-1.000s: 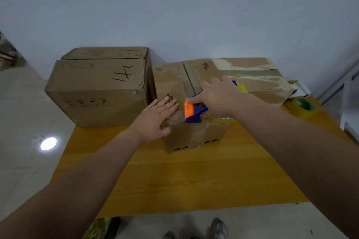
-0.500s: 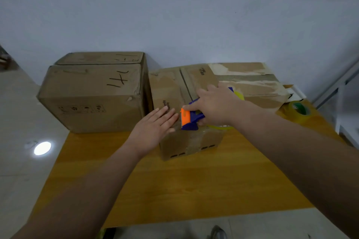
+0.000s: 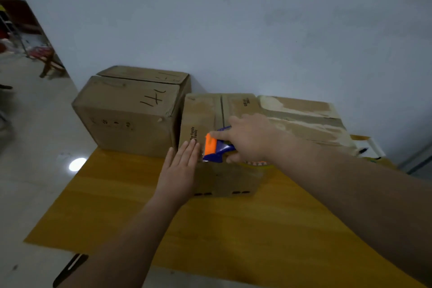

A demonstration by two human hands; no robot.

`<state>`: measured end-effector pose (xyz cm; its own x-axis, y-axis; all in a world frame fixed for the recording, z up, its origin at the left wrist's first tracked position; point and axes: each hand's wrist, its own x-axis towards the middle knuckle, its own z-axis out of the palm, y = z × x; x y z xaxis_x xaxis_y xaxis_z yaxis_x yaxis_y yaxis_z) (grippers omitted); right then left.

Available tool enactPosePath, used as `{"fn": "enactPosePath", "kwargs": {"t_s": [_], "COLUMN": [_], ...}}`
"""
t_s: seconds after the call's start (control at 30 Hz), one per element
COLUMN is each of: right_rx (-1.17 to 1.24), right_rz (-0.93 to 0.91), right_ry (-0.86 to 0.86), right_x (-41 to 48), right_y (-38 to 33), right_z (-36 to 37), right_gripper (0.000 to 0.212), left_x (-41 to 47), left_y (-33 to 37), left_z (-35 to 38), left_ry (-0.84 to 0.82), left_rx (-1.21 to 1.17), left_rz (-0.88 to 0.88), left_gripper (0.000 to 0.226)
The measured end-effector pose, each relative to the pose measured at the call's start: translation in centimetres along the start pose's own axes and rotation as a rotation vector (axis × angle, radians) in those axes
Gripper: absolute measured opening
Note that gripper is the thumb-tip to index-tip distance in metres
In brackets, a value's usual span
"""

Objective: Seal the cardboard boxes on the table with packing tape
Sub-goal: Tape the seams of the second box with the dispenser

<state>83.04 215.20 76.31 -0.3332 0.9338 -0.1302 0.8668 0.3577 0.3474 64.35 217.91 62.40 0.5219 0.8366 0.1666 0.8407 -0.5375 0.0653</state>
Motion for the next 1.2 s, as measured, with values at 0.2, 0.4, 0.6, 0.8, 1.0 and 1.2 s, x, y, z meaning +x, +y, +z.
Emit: {"fn": "enactPosePath", "kwargs": {"t_s": [0.2,0.4,0.6,0.8,1.0,1.2], "right_rx": [-0.045,-0.016,0.028,0.043,0.06,0.052], "right_rz": [0.025,0.061,0.085,0.109,0.118,0.146], "right_ry": [-0.002,-0.018,0.001,0.015,0.012,-0.001], "right_x": [-5.4,-4.8,-4.9,-5.2,-5.3,-5.8], "right_y": [6.2,5.5,5.6,5.5,5.2,4.8], "right_z": [2.5,5.6,6.6,6.6,6.6,6.5], "right_gripper": [0.073,0.069,0.068,0.067,0.068,0.07], "left_x": [-0.2,-0.2,0.4,1.4,-1.4,-0.2], "left_y": [0.6,1.2,5.7,8.5,0.8,6.3], "left_z": [-0.2,-1.0,-0.7,-0.3,-0.8,-0.2], "left_ry": [-0.044,-0.06,-0.027,0.0,0.01,0.063], "left_rx": [0.045,0.082,0.118,0.068,0.154,0.101], "left_rz": [-0.084,-0.118,-0.122,0.057,-0.046,-0.043], "left_gripper": [0.077,0.07,0.075,0.069,0.068,0.072]}}
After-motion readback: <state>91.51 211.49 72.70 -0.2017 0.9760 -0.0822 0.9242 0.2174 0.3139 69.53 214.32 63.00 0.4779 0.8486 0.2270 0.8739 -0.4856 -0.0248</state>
